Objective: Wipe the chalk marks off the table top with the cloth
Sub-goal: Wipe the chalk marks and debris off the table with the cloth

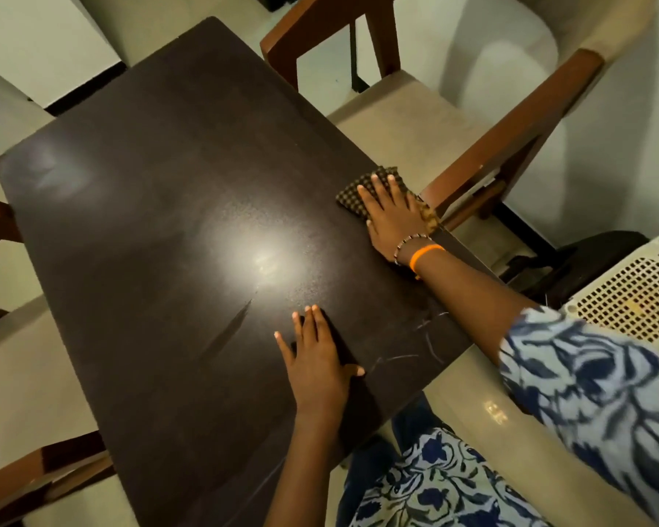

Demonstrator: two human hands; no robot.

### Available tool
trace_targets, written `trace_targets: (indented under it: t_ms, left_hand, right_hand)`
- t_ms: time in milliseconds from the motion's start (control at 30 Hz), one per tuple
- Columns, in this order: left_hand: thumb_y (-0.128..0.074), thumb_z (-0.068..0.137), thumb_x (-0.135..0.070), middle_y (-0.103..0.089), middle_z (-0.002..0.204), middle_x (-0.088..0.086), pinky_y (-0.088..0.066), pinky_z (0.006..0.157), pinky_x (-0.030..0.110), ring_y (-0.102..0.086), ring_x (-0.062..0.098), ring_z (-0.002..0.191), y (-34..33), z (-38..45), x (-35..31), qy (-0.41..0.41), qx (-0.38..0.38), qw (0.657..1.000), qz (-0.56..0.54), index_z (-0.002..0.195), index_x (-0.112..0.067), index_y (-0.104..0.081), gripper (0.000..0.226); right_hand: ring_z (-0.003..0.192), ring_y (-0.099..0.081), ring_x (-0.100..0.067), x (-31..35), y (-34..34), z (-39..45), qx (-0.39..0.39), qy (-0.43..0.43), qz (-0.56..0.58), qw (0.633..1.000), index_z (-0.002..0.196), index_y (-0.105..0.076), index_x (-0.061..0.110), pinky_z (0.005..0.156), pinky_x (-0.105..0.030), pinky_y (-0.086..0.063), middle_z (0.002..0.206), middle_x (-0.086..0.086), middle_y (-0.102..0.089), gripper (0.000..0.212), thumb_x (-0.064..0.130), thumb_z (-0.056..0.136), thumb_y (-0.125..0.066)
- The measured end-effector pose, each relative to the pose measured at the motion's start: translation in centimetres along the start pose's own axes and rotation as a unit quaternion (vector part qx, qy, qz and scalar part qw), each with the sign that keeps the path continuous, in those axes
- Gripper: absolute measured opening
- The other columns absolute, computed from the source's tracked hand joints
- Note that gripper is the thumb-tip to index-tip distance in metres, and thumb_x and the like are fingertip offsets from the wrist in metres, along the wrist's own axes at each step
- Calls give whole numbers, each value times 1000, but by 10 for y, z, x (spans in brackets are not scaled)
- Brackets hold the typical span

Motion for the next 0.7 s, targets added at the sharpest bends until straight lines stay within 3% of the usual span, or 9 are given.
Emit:
trace_targets:
  t_ms: [167, 367, 533, 700]
  left_hand:
    - [-67, 78, -41, 3, 160, 6, 16, 112, 51, 13, 27, 146, -2, 1, -4, 18, 6, 999, 37, 149, -10, 5, 106]
    - [-65, 78, -45, 0, 159, 8, 17, 110, 55, 11, 29, 146, -2, 6, -10, 19, -2, 998, 67, 149, -11, 1, 103]
    - [-65, 77, -48, -1, 159, 7, 21, 106, 56, 10, 31, 146, -3, 7, -8, 22, -16, 996, 81, 149, -12, 0, 104]
    - [-67, 77, -45, 0, 159, 6, 20, 107, 56, 13, 31, 145, -6, 5, -3, 20, -21, 999, 46, 149, -12, -1, 104]
  right_hand:
    - [145, 4, -29, -5, 10, 27, 32, 34, 3, 999, 150, -8, 22, 115, -49, -10, 159, -4, 1, 61, 21, 96, -37]
    - [146, 5, -24, -52, 5, -67, 44, 70, 4, 997, 149, -6, 26, 115, -48, -11, 159, 0, 2, 62, 16, 97, -37]
    - [146, 0, -27, -83, -6, -133, 30, -1, 23, 999, 149, -12, 24, 113, -52, -17, 159, -3, -4, 64, 15, 94, -44]
    - [146, 4, -26, -66, -8, -109, 20, -20, 18, 999, 149, -10, 24, 114, -50, -14, 159, -2, -2, 60, 19, 96, -39]
Point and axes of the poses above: each hand's wrist, its own z-axis towards the middle knuckle, its own y-axis out of the back of the hand, x = y × z, the point moved 2 cm from there along z, towards the middle knuckle
